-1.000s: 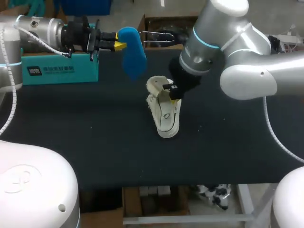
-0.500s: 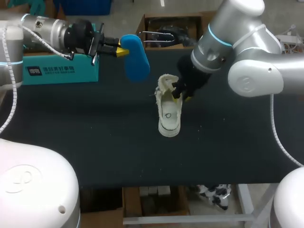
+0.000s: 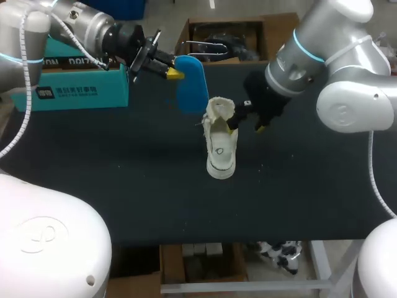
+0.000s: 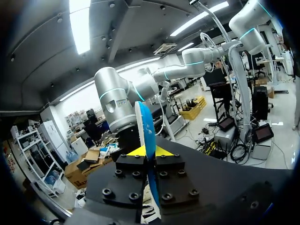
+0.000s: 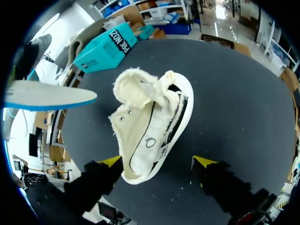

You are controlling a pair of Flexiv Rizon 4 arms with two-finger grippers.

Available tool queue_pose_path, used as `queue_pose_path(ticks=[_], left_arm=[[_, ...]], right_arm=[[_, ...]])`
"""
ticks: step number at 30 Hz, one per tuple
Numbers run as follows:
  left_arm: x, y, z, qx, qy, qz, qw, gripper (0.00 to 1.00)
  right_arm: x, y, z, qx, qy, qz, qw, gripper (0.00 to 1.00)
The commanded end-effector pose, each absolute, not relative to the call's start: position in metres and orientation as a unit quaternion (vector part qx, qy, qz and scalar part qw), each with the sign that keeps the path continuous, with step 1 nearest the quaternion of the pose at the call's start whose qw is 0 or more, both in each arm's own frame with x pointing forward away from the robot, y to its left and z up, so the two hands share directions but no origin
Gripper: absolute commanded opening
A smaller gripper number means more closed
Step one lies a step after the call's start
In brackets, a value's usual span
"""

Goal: Open the shoe tongue, take the insole out of the shoe, put the insole back into the shoe, and pack the shoe into the shoebox

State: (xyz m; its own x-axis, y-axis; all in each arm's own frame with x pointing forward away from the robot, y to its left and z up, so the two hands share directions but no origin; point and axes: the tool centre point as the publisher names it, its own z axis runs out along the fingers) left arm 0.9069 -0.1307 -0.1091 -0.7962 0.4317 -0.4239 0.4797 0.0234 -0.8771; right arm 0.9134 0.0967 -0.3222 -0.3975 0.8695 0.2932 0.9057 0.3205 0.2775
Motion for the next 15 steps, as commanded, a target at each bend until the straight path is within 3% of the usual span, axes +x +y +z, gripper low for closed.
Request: queue_pose_path(ticks=[1, 15], left_arm=[[0.908, -0.13, -0.11, 0.319, 0.714, -0.623, 0.018, 0.0], [0.854, -0.16, -0.124, 0.127, 0.717, -0.685, 0.013, 0.0]], right_arm=[[0.913, 0.097, -0.324, -0.547, -0.811, -0.203, 0.043, 1.0], [0.88, 0.056, -0.311, -0.525, -0.82, -0.219, 0.062, 1.0]])
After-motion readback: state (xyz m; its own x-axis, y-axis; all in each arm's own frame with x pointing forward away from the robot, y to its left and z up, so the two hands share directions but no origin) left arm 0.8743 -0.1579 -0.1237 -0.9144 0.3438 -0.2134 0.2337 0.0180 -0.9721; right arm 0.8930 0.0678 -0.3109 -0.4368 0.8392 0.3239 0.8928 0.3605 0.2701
